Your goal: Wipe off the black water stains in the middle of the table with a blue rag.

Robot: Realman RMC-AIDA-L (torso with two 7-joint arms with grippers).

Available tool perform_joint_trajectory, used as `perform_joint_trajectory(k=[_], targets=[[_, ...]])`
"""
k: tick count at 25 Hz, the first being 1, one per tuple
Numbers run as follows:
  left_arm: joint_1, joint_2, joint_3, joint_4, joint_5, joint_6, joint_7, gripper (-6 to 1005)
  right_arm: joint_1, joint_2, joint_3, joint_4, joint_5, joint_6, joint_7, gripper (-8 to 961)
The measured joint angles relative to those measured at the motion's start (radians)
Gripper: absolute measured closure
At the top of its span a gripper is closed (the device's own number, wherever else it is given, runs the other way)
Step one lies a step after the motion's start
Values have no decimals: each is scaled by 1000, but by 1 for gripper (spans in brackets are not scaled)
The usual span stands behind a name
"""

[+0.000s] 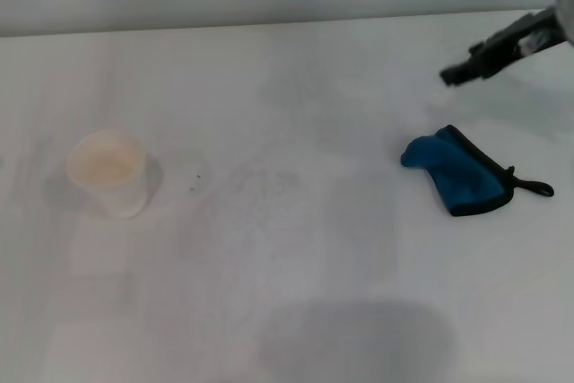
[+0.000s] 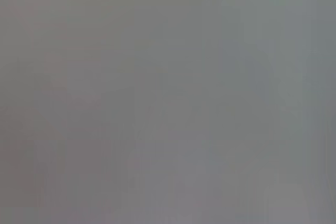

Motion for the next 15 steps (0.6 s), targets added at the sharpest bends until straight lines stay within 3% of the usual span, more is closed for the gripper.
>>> perform_joint_trajectory(k=[3, 4, 7, 11, 15], targets=[[-6, 0, 0, -8, -19, 0, 1, 122, -45, -1, 116, 32, 138, -78, -124, 320], [-8, -1, 0, -10, -25, -1, 1, 122, -88, -2, 176, 61, 252, -139, -208, 313], [-20, -1, 0, -14, -39, -16, 2, 121, -131, -2, 221, 98, 371, -202, -292, 319], [-33, -3, 0, -14, -42, -42, 36, 121, -214, -4, 313, 220, 680, -291, -536, 324], [-36, -6, 0, -5, -46, -54, 72, 121, -251, -7, 418, 372, 955, -312, -789, 322]])
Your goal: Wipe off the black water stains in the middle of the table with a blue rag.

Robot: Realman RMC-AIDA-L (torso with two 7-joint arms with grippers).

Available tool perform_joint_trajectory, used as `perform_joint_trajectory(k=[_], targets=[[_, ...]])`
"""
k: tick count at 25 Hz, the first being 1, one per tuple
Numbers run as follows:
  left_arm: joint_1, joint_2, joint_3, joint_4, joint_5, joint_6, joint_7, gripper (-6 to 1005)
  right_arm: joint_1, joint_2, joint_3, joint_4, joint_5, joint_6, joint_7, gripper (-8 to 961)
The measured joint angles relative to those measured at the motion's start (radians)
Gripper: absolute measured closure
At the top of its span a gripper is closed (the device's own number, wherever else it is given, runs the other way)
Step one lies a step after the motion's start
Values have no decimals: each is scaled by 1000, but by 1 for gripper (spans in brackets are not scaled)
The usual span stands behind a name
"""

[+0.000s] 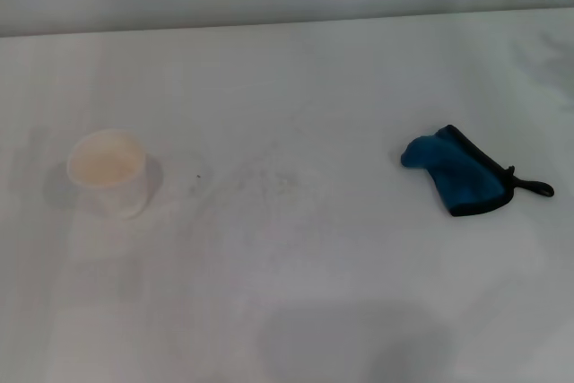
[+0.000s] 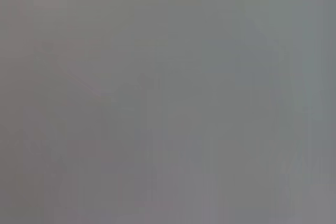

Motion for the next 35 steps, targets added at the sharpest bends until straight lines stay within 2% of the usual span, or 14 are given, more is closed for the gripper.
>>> perform_joint_trajectory(k=[3, 4, 5, 10, 13, 20, 35], targets=[[-2, -2, 0, 8, -22, -4, 7, 121, -1, -1, 82, 101, 141, -8, -180, 321], [-2, -2, 0, 13, -32, -6, 10, 121, 2, 0, 111, 160, 232, -9, -314, 321], [-2, -3, 0, 22, -46, -11, 20, 121, 2, 0, 111, 160, 232, -9, -314, 321], [-4, -2, 0, 82, -99, -23, 80, 121, 2, 7, 121, 340, 563, 40, -687, 319], [-4, -2, -1, 93, -121, -32, 94, 121, 6, 8, 122, 408, 673, 65, -828, 318], [5, -5, 0, 133, -199, -38, 147, 121, -1, 11, 130, 464, 707, 71, -874, 323], [12, 1, 10, 93, -195, -59, 150, 121, -2, 14, 134, 546, 714, 170, -913, 326]])
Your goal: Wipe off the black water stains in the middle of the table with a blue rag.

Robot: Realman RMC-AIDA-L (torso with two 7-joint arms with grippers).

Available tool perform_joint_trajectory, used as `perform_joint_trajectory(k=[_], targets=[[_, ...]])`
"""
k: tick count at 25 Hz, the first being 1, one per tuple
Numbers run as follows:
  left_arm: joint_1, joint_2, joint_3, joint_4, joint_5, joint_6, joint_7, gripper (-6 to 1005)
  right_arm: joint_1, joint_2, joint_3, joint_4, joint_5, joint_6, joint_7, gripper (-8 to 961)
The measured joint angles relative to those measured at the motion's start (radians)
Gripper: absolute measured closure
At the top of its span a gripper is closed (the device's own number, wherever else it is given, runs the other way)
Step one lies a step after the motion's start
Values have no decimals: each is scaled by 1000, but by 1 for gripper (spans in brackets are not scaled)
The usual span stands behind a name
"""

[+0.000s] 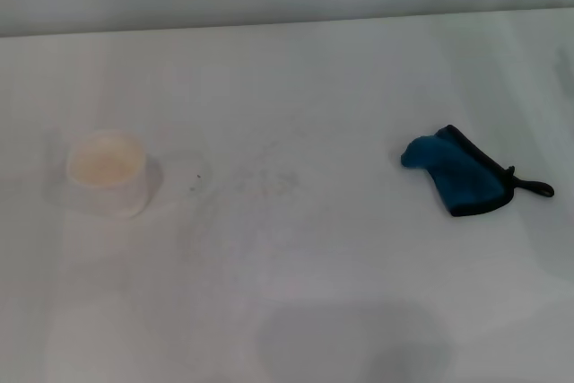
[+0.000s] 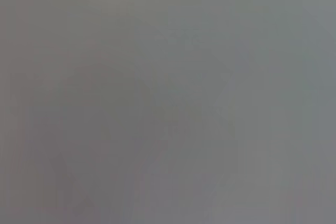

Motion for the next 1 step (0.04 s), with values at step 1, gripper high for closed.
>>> perform_joint_trajectory(k=[1], targets=[[-1, 0, 0, -5, 0, 1, 0, 121, 0, 0, 0, 3, 0, 11, -3, 326]])
